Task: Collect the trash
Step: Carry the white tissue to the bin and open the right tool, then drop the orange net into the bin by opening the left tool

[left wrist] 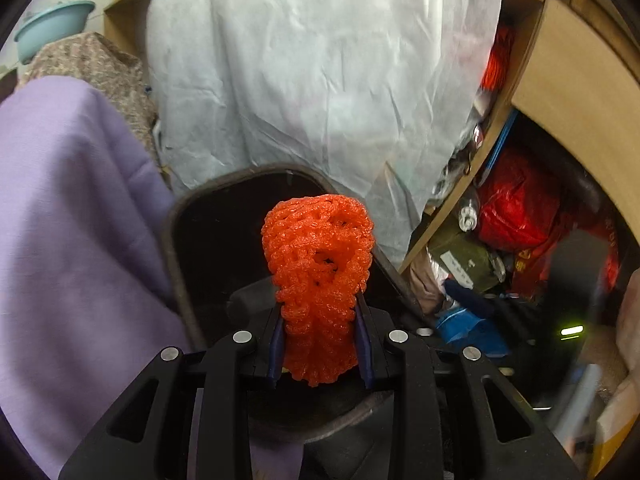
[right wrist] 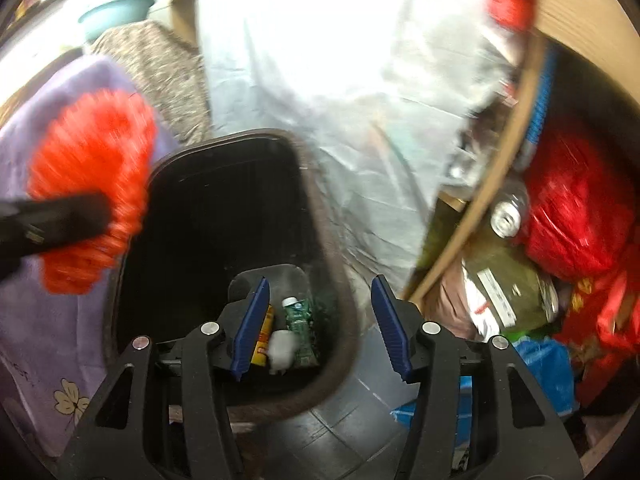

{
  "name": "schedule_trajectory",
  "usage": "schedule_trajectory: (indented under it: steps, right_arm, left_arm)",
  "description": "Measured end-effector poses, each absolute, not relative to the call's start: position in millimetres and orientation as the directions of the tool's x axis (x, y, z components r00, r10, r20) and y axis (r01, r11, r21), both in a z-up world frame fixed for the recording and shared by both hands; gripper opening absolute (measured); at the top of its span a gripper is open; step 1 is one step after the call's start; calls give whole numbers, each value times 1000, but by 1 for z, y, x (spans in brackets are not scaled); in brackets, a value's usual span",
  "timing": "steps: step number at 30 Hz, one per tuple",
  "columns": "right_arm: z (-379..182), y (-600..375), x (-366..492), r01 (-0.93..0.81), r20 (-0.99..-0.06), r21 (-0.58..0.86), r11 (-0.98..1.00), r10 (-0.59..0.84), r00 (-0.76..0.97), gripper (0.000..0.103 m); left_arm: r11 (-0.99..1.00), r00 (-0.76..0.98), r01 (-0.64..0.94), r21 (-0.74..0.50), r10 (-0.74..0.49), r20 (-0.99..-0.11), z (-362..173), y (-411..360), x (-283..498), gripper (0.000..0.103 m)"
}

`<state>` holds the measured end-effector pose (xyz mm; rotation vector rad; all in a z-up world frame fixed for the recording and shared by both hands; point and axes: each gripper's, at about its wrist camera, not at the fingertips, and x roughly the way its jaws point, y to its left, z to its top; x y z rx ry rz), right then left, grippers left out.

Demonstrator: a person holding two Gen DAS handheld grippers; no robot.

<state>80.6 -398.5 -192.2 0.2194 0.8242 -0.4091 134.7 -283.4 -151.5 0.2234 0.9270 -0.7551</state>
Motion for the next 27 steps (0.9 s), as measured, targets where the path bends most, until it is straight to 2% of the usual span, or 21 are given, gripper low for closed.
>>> schedule_trajectory:
  steps: [10,12,14,15,24,27]
  right_arm:
    - [-194,-413,65,486,-752,15,874,-311,582,55]
    - [-195,-414,63,486,-752,17,874,-309,583,55]
    - [-195,-415,63,489,-752,19,872,-310,582,55]
    - [-195,-416,62,489,-752,22,872,-308,583,55]
    - [-192,-417,62,498,-741,-2,867,-336,581,55]
    - [-188,-421,59,518,-727,-19,855,-368,581,55]
  left_arm:
    - [720,299,688,-90,-394,-869,-213,-322,152,30]
    - [733,285,672,-106,-389,-876,-218,-321,157,37]
    - [748,298,654,-110,-389,-872,-219,-320,160,64]
    - [758,311,643,-109,-389,-867,-218,-317,161,67]
    - [764,351,638,-98,-402,-846,-201,-311,152,69]
    - [776,422,628,-58,-402,-813,-185,-305,141,76]
